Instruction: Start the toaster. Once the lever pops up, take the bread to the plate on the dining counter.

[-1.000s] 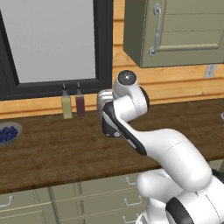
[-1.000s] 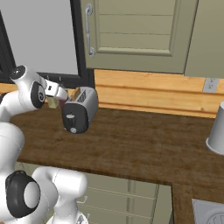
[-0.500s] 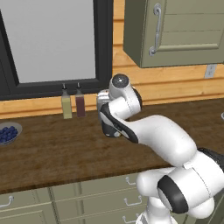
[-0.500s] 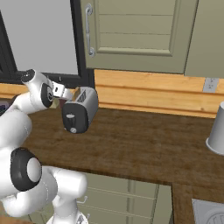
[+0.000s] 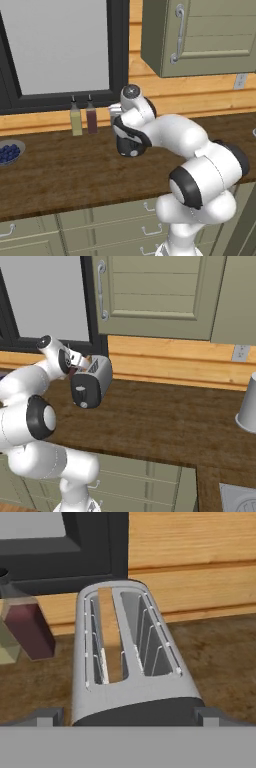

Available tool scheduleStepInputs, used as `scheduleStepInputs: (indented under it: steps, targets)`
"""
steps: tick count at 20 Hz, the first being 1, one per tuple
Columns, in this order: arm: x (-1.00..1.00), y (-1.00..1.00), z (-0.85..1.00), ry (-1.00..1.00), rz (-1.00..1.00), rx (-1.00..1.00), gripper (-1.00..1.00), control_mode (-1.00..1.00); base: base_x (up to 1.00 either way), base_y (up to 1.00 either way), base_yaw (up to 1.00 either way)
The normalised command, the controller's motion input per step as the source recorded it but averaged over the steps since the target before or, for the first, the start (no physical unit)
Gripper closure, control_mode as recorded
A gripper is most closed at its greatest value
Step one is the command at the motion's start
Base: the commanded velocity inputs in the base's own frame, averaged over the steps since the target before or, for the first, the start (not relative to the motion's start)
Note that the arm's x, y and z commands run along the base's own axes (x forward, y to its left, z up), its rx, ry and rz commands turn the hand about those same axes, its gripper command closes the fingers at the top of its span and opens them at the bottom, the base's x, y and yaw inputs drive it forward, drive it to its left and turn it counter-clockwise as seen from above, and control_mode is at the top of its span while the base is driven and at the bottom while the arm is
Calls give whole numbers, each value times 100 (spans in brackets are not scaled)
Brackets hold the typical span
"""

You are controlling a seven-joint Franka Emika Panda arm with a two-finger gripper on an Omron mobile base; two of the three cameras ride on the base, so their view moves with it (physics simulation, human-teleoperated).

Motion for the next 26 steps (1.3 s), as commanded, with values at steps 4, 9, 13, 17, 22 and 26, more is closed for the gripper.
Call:
scheduleStepInputs:
  steps: [4,9,13,17,22,26]
  targets:
    - [49,0,-25,8,-3,0,-100,-100,0,0,0]
    - [33,0,-13,1,-1,0,-100,-100,0,0,0]
    - [17,0,-9,-1,-2,0,-100,-100,0,0,0]
    - [26,0,-19,0,-3,-1,-100,-100,0,0,0]
    - [44,0,-20,-1,-1,0,-100,-100,0,0,0]
    - [45,0,-12,-6,0,0,-100,-100,0,0,0]
